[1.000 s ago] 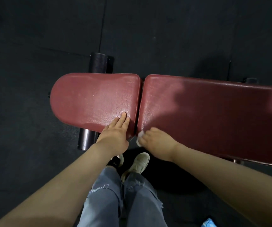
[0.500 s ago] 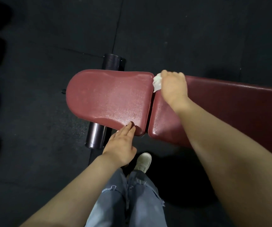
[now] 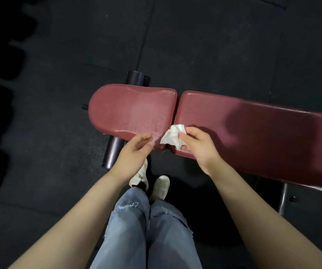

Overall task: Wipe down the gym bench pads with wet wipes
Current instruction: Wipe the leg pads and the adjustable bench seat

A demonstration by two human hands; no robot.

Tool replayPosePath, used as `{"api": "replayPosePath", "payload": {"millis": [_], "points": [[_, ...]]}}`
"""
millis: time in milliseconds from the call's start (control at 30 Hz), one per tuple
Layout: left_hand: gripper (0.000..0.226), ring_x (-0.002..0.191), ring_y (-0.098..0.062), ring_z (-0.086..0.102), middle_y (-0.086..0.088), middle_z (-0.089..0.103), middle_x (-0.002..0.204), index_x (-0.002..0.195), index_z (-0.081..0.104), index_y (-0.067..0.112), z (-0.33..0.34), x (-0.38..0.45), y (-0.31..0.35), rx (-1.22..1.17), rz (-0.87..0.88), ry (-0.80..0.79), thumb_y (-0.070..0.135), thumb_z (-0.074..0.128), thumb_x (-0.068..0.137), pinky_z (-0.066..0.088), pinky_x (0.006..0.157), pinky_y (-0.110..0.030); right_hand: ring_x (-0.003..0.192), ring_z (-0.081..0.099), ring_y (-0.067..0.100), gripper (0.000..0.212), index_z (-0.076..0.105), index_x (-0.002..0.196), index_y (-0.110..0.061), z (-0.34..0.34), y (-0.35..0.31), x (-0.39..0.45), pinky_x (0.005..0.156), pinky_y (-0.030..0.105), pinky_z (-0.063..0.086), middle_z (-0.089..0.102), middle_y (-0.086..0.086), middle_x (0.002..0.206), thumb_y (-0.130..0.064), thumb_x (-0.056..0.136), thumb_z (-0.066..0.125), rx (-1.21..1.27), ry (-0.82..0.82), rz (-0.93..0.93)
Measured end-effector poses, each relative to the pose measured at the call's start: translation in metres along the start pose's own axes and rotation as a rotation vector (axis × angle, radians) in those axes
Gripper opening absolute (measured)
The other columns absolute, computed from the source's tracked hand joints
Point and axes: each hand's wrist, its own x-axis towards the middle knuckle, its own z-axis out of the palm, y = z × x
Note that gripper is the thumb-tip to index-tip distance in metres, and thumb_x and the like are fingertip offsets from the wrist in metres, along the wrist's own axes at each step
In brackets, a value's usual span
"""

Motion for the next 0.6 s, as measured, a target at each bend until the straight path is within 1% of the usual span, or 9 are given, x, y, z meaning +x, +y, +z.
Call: {"api": "replayPosePath", "payload": {"millis": [33, 100, 200, 267, 333, 400, 500, 533, 600], "points": [[0.029, 0.11, 0.008, 0.06, 0.016, 0.067, 0.118, 0.125, 0.064, 0.026, 0.001, -0.006, 0.008, -0.065, -0.005, 0.005, 0.028, 0.063, 0.096, 0.044, 0.094, -0.012, 0.086, 0.068, 0.018, 0.013, 0.073, 0.097, -0.011, 0.001, -0.004, -0.008, 0.084, 0.038, 0.055, 0.072, 0.011, 0.098, -0.011, 0.09, 0.062, 0.021, -0.016, -0.004], [0.025, 0.105, 0.006, 0.063, 0.012, 0.071, 0.113, 0.119, 0.066, 0.025, 0.003, -0.016, 0.018, -0.125, 0.016, 0.014, 0.03, 0.064, 0.095, 0.046, 0.087, -0.011, 0.084, 0.068, 0.017, 0.014, 0.073, 0.096, -0.014, 0.005, -0.01, -0.021, 0.079, 0.032, 0.056, 0.074, 0.003, 0.091, -0.01, 0.09, 0.062, 0.001, -0.019, -0.02], [0.019, 0.096, 0.003, 0.065, 0.012, 0.073, 0.102, 0.111, 0.067, 0.024, 0.005, -0.026, 0.024, -0.101, 0.067, 0.049, 0.031, 0.065, 0.093, 0.047, 0.082, -0.011, 0.077, 0.066, 0.011, 0.013, 0.072, 0.099, -0.019, 0.016, -0.013, -0.032, 0.072, 0.028, 0.054, 0.073, -0.004, 0.086, -0.016, 0.089, 0.065, -0.189, 0.027, -0.08], [0.02, 0.094, 0.0, 0.066, 0.01, 0.073, 0.097, 0.106, 0.067, 0.021, 0.006, -0.027, 0.024, -0.063, 0.076, 0.046, 0.034, 0.067, 0.091, 0.048, 0.081, -0.014, 0.074, 0.065, 0.006, 0.009, 0.07, 0.096, -0.025, 0.026, -0.013, -0.035, 0.067, 0.021, 0.051, 0.071, -0.008, 0.083, -0.025, 0.087, 0.067, -0.314, 0.043, -0.132], [0.021, 0.093, -0.006, 0.068, 0.005, 0.075, 0.094, 0.104, 0.066, 0.019, 0.006, -0.023, 0.024, -0.041, 0.056, 0.024, 0.034, 0.069, 0.09, 0.05, 0.085, -0.018, 0.068, 0.062, 0.003, 0.003, 0.066, 0.086, -0.029, 0.039, -0.014, -0.037, 0.059, 0.016, 0.047, 0.069, -0.009, 0.079, -0.027, 0.086, 0.068, -0.317, 0.049, -0.145], [0.016, 0.088, -0.008, 0.069, 0.004, 0.075, 0.087, 0.1, 0.067, 0.016, 0.001, -0.014, 0.023, -0.042, 0.015, 0.027, 0.028, 0.069, 0.091, 0.05, 0.084, -0.022, 0.066, 0.06, 0.0, 0.003, 0.067, 0.084, -0.028, 0.051, -0.014, -0.033, 0.059, 0.013, 0.043, 0.069, -0.009, 0.077, -0.026, 0.085, 0.069, -0.276, 0.047, -0.133], [0.01, 0.079, -0.009, 0.069, 0.001, 0.074, 0.078, 0.096, 0.069, 0.009, -0.018, 0.01, 0.021, -0.09, -0.035, -0.003, 0.017, 0.064, 0.095, 0.05, 0.085, -0.028, 0.079, 0.068, 0.006, 0.007, 0.075, 0.089, -0.021, 0.067, -0.014, -0.022, 0.073, 0.022, 0.053, 0.073, -0.006, 0.083, -0.022, 0.089, 0.068, -0.1, -0.022, -0.097], [0.011, 0.084, -0.014, 0.07, -0.002, 0.075, 0.083, 0.097, 0.07, 0.008, -0.026, 0.019, 0.02, -0.088, -0.051, -0.024, 0.017, 0.063, 0.095, 0.051, 0.09, -0.032, 0.082, 0.07, 0.011, 0.009, 0.076, 0.09, -0.02, 0.073, -0.013, -0.016, 0.077, 0.026, 0.056, 0.074, -0.004, 0.085, -0.02, 0.09, 0.067, -0.011, -0.04, -0.066], [0.015, 0.097, -0.027, 0.07, -0.011, 0.076, 0.097, 0.105, 0.07, 0.007, -0.042, 0.037, 0.016, -0.078, -0.095, -0.079, 0.015, 0.064, 0.094, 0.052, 0.098, -0.04, 0.083, 0.07, 0.015, 0.011, 0.075, 0.093, -0.016, 0.084, -0.01, -0.004, 0.076, 0.03, 0.057, 0.074, 0.001, 0.087, -0.013, 0.091, 0.065, 0.169, -0.03, -0.006]]}}
